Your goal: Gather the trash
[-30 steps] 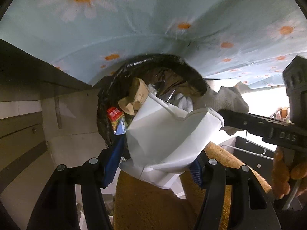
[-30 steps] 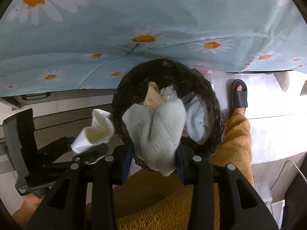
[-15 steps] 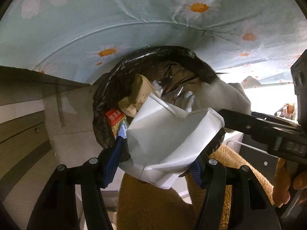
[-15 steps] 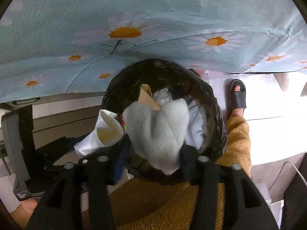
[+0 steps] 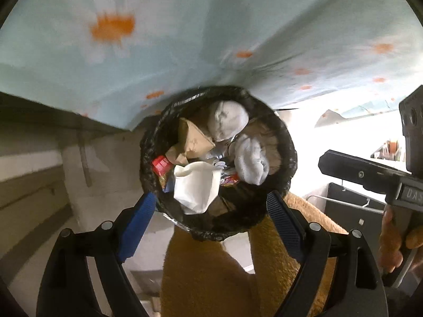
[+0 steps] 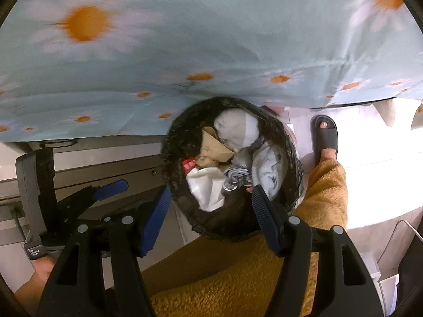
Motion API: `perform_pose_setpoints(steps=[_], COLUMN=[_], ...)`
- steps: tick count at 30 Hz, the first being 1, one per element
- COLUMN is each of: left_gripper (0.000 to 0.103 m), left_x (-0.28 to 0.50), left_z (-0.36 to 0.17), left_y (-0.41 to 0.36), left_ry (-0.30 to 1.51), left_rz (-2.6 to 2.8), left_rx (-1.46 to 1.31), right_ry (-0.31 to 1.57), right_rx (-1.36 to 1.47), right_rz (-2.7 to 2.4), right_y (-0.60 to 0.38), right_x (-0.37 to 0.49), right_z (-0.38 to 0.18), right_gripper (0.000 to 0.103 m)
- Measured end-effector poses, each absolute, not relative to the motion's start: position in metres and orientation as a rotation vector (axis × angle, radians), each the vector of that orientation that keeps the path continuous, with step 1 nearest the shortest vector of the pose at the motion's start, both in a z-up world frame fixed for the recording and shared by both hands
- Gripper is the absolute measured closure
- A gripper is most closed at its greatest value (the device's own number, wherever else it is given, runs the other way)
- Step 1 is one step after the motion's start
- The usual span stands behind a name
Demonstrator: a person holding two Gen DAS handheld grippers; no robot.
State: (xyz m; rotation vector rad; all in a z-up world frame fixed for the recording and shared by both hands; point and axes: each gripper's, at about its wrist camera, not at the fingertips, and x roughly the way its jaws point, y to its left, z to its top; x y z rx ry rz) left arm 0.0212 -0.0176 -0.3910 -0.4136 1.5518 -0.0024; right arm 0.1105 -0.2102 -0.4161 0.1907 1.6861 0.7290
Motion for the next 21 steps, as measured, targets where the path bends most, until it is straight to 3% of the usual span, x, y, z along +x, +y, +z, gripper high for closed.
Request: perform_pose_setpoints(steps=[8,10,14,21], left_gripper=[0.019,0.019,0.019,0.019], left_x=[-0.005,-0.012,-0.022,-0.025], left_z=[-0.324,-0.305,-0.268,-0.206], left_y=[-0.017,-0.020,-0.020,-0.019], left_ry=[1.433,1.397,1.319,1.210], left_rz=[-0.084,-0.087,-0.083,-0.035], left_rx=[-0.379,-0.340,-0.348,-0.307], right_ry=[1.521,1.457,1.330,1.162], right_rx=[0.206,0.161,0.089,0.016], right_rz=[0.742,0.752,0.773,0.771], right_y=[-0.222,-0.223,-0.221,-0.218], right_x=[0.078,0.074,0.065,0.062], right_z=[-0.334,-0.310,-0.254,-0.184], right_gripper=[0.038,0.031,0.028,0.014])
